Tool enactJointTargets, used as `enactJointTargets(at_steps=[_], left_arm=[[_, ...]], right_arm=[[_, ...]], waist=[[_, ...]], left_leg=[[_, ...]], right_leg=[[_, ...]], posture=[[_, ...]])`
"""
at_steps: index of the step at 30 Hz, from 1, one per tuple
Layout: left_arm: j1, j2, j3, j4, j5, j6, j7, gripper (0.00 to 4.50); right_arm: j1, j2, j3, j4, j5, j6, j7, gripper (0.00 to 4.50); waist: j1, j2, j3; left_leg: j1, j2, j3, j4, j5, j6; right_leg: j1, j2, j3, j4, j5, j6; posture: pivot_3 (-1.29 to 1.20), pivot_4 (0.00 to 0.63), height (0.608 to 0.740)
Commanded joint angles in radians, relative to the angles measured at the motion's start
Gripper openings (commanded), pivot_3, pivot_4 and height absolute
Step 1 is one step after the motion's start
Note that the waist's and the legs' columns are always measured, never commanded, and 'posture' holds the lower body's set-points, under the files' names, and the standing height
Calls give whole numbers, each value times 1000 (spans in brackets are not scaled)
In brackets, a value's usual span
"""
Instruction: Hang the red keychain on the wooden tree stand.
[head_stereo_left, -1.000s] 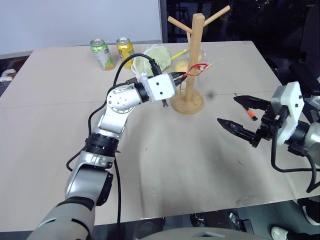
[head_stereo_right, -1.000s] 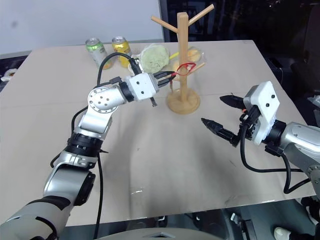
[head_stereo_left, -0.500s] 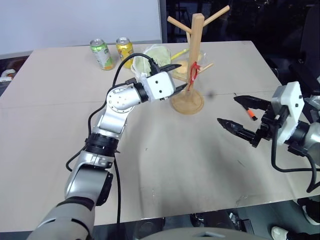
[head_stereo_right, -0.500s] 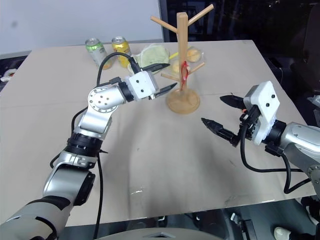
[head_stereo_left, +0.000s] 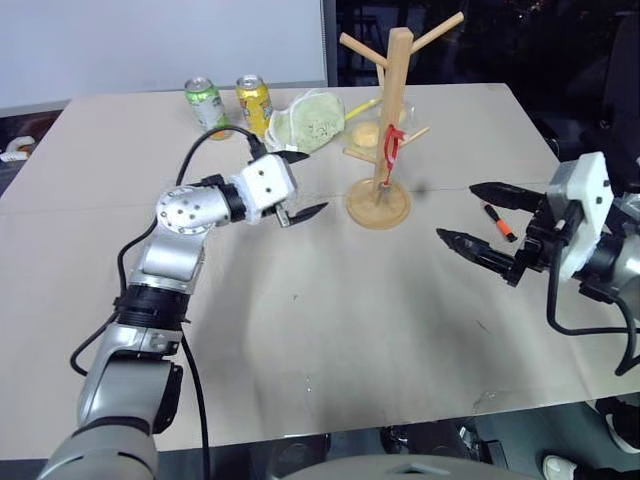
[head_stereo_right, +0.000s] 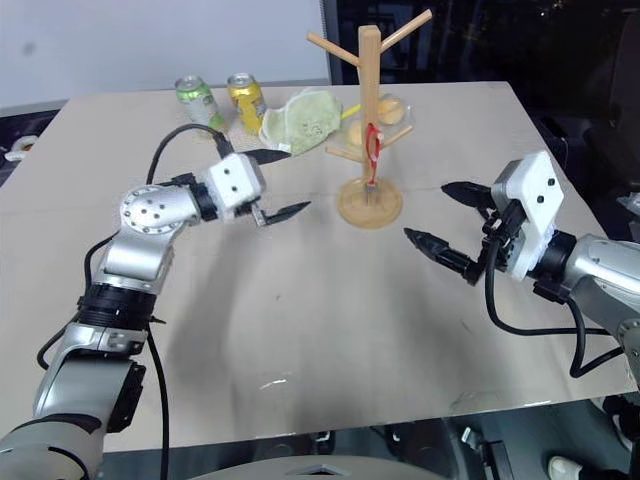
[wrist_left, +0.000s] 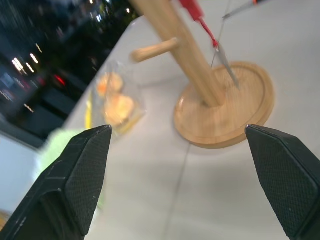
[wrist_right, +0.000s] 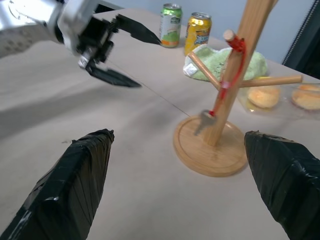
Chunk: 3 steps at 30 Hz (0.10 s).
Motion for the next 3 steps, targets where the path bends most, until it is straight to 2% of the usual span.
enactJointTargets(at_steps=[1, 3], left_arm=[[-38, 63, 61, -139, -158, 256, -88, 4424], [-31, 109, 78, -187, -227, 355, -147, 4424]], right_arm=[[-15, -28, -24, -2, 2, -17, 28, 4500], [-20, -37, -27, 6, 4, -17, 38, 4500]], waist=[[-2, 0, 0], [-2, 0, 0]], left_leg=[[0, 0, 0, 0, 0, 0], [0, 0, 0, 0, 0, 0]], right_leg=[[0, 0, 0, 0, 0, 0], [0, 1, 0, 0, 0, 0]], posture=[[0, 150, 740], [0, 150, 740]])
